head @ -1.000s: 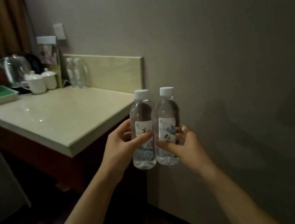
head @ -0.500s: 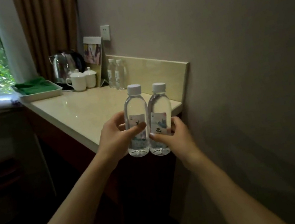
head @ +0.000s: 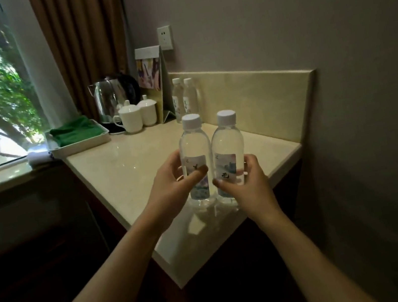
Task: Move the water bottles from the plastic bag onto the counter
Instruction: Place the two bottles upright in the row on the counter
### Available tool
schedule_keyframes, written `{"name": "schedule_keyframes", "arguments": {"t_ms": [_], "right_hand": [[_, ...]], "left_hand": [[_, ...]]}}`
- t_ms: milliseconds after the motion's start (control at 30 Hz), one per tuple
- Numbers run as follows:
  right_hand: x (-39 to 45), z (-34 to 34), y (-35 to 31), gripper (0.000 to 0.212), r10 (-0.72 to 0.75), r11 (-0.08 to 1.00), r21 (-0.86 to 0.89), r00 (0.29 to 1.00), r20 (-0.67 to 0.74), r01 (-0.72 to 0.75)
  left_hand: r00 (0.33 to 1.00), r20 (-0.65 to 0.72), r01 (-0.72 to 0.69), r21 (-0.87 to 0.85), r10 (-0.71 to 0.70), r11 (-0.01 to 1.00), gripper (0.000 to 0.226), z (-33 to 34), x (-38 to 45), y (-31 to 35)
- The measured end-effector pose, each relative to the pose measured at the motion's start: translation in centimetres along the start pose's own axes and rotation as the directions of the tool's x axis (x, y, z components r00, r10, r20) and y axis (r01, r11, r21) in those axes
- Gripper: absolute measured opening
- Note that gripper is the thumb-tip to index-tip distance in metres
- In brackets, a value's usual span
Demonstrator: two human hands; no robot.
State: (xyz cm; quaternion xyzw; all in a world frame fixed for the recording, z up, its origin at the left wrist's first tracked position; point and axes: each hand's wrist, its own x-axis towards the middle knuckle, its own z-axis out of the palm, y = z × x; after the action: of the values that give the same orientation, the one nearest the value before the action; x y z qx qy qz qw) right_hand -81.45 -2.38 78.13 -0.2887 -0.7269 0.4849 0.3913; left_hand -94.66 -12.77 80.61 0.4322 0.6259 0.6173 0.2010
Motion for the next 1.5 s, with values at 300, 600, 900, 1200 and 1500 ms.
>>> {"name": "schedule_keyframes", "arguments": {"t_ms": [300, 600, 900, 1200, 1500], "right_hand": [[5.7, 2.6, 1.7, 0.068, 0.043, 0.974, -0.218, 0.992, -0.119, -0.068], [10.8, 7.9, 1.0, 0.065, 0.107, 0.908, -0.374, 0.967, -0.232, -0.19], [14.1, 13.6, 0.3, 0.056, 0.185, 0.867, -0.367, 0.901, -0.393, -0.338], [18.0, 14.0, 1.7, 0.047, 0.163, 0.788, -0.481, 0.883, -0.44, -0.385], [22.1, 14.0, 3.9, 0.048, 0.132, 0.741, -0.541, 0.876, -0.464, -0.398]], "left_hand": [[0.996, -0.038, -0.068, 0.221, 0.078, 0.973, 0.081, 0.4, 7.0, -3.4], [0.996, -0.014, -0.079, 0.28, 0.086, 0.957, 0.064, -3.5, 13.0, -6.7], [0.996, 0.066, -0.082, 0.312, 0.064, 0.946, 0.06, -6.7, 18.9, -10.2], [0.996, 0.062, -0.086, 0.361, 0.068, 0.929, 0.049, -6.2, 23.5, -11.9], [0.998, 0.044, -0.065, 0.555, 0.049, 0.829, 0.049, -5.2, 27.5, -12.5]]}}
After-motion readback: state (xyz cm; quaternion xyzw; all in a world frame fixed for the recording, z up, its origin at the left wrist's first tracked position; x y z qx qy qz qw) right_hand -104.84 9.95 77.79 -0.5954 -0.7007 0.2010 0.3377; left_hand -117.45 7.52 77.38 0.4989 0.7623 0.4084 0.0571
